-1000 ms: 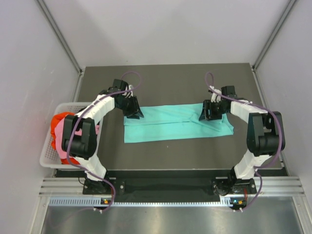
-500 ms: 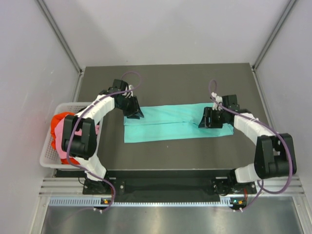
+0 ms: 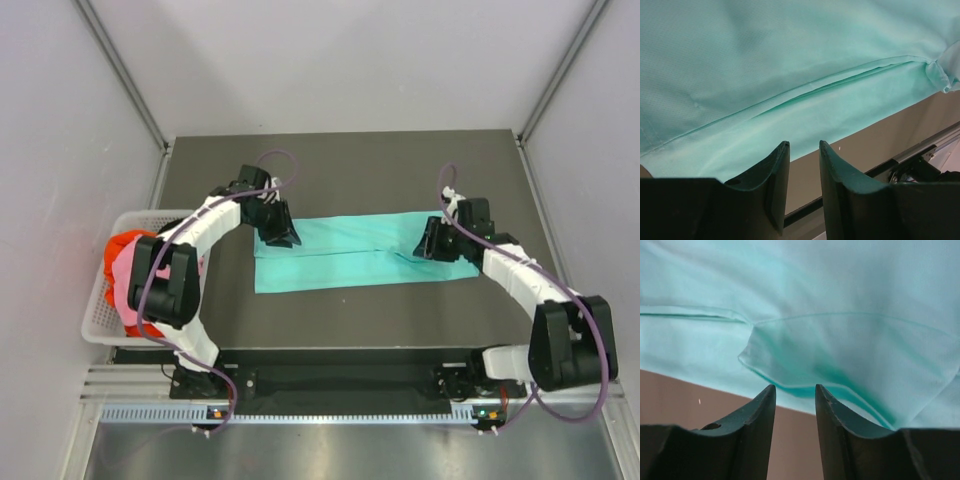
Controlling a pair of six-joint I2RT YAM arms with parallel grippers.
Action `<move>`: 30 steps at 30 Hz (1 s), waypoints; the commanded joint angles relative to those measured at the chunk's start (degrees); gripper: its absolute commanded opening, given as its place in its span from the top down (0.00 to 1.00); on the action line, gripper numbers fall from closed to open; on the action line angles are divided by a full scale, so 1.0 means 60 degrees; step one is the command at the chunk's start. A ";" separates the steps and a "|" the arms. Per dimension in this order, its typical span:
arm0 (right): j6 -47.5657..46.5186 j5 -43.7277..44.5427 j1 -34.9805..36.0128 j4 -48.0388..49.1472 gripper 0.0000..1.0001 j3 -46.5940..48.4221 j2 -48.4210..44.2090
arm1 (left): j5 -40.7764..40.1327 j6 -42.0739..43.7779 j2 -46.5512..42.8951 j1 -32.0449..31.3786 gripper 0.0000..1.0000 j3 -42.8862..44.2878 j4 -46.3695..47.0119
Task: Fold and stack the t-shirts
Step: Fold the tshirt
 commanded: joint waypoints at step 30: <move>0.4490 0.4824 0.0794 -0.1670 0.64 -0.0860 -0.1454 | 0.0390 -0.1890 0.1656 -0.2605 0.67 0.1349 0.2716</move>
